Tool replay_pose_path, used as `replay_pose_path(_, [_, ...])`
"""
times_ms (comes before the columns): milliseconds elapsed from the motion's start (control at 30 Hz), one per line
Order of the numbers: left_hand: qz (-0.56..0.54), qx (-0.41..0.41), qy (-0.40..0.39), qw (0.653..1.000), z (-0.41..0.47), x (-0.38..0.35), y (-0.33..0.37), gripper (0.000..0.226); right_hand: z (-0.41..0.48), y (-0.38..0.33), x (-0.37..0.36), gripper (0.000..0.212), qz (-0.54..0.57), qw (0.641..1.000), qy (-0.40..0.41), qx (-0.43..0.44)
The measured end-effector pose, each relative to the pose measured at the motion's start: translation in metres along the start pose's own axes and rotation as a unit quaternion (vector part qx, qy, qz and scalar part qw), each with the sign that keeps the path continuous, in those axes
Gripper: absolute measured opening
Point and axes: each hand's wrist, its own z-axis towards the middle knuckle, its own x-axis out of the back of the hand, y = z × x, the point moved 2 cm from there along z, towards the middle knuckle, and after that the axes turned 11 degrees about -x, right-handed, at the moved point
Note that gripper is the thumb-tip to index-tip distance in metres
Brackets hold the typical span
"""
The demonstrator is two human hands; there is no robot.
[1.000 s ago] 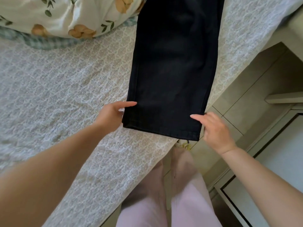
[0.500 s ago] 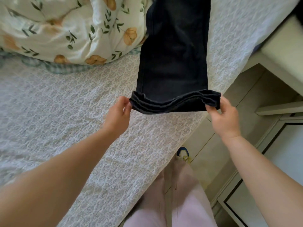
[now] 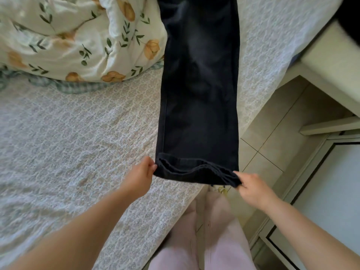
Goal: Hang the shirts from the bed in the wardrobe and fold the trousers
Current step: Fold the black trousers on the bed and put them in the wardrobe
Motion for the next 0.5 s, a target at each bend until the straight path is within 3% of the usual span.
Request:
replay_pose_path(133, [0.079,0.001,-0.139,0.987,-0.015,-0.005,-0.007,0.021,-0.006,0.007,-0.019,0.032,-0.074,0.988,-0.131,-0.019])
replay_pose_path(233, [0.054,0.013,-0.188,0.981,-0.014,0.0,-0.007,0.021,0.005,0.007,-0.013,0.014,-0.036,0.982,-0.177,-0.047])
replay_pose_path(300, [0.003,0.016,-0.139,0.99,-0.006,0.011,-0.003,0.021,0.018,0.006,0.001,0.013,0.03,0.986,-0.157,-0.054])
replay_pose_path(400, [-0.063,0.012,0.022,0.998,0.012,0.029,0.007,0.021,0.041,-0.004,0.029,0.014,0.178,0.982,-0.044,-0.046])
replay_pose_path(500, [-0.079,0.014,0.118,0.99,0.038,0.03,0.021,0.021,0.07,-0.016,0.043,0.019,0.202,0.977,0.053,-0.05])
